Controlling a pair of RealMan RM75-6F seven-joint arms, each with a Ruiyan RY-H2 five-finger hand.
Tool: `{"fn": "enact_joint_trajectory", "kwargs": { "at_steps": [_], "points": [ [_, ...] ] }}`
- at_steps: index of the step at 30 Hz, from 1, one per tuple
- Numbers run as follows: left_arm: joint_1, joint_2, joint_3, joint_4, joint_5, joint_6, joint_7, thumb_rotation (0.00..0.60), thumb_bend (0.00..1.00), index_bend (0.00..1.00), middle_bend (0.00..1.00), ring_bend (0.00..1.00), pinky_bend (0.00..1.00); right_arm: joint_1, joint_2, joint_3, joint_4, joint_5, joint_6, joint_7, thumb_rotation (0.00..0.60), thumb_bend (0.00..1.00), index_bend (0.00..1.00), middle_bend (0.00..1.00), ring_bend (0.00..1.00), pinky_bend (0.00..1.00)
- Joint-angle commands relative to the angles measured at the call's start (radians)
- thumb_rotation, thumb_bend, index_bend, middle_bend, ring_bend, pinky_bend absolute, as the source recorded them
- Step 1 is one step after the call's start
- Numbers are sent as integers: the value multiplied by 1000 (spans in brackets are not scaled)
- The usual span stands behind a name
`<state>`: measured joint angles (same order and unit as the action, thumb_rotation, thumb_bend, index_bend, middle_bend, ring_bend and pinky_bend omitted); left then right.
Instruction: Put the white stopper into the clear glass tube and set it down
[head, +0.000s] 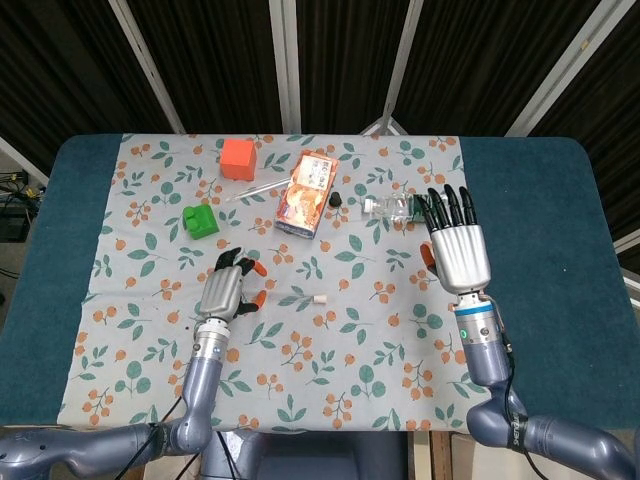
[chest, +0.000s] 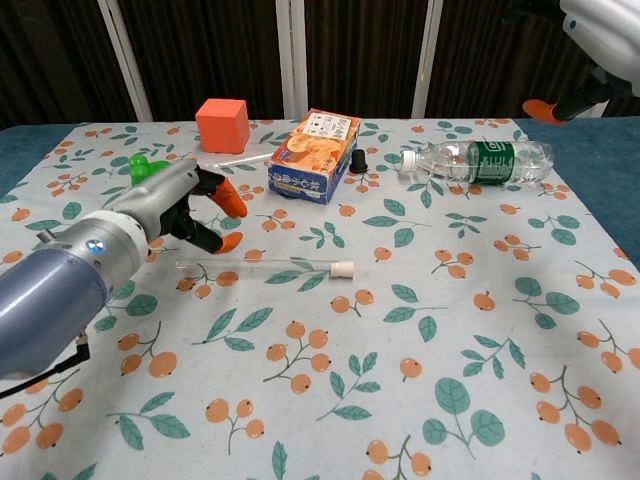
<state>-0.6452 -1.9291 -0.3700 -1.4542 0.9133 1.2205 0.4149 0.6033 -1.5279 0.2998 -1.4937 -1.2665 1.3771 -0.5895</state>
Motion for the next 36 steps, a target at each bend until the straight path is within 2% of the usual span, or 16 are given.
{"fn": "enact_joint_trajectory", "kwargs": {
  "at_steps": [1, 6, 8, 10, 13, 17, 23, 28, 31, 36],
  "points": [
    [-8, 49, -54, -61, 17, 17, -16, 600, 456, 412, 298, 70, 0, -11, 22, 17, -33, 6, 16, 16, 600, 367, 174, 141, 37, 75],
    [7, 140, -86, -147, 40, 30, -27, 600, 423, 367, 273, 64, 0, -52, 70, 25, -105, 16, 48, 60, 600, 368, 167, 129, 25, 75],
    [24, 189, -77, -189, 49, 26, -29, 600, 392, 255, 248, 47, 0, -78, 98, 14, -133, 13, 62, 82, 600, 368, 157, 120, 22, 75],
    [49, 247, -60, -240, 56, 23, -23, 600, 365, 184, 224, 32, 0, -109, 126, 0, -164, 13, 76, 106, 600, 368, 146, 109, 16, 74],
    [82, 322, -33, -301, 79, 34, -12, 600, 324, 167, 188, 13, 0, -162, 170, -23, -218, 23, 96, 152, 600, 367, 101, 79, 2, 62],
    [154, 447, 39, -388, 169, 77, -7, 600, 279, 156, 159, 0, 0, -248, 252, -77, -302, 27, 118, 221, 600, 364, 8, 19, 0, 27],
    [309, 634, 188, -475, 352, 190, -75, 600, 208, 140, 149, 0, 0, -382, 380, -186, -382, -3, 148, 344, 600, 352, 0, 0, 0, 0],
    [436, 745, 304, -470, 483, 296, -189, 600, 204, 138, 137, 0, 0, -475, 444, -288, -358, -98, 180, 450, 600, 351, 0, 0, 0, 0],
    [497, 787, 348, -440, 528, 352, -266, 600, 205, 138, 136, 0, 0, -526, 457, -337, -323, -167, 223, 499, 600, 351, 0, 0, 0, 0],
    [565, 840, 391, -367, 589, 423, -380, 600, 204, 139, 136, 0, 0, -580, 454, -363, -256, -244, 294, 558, 600, 351, 0, 0, 0, 0]
  ]
}}
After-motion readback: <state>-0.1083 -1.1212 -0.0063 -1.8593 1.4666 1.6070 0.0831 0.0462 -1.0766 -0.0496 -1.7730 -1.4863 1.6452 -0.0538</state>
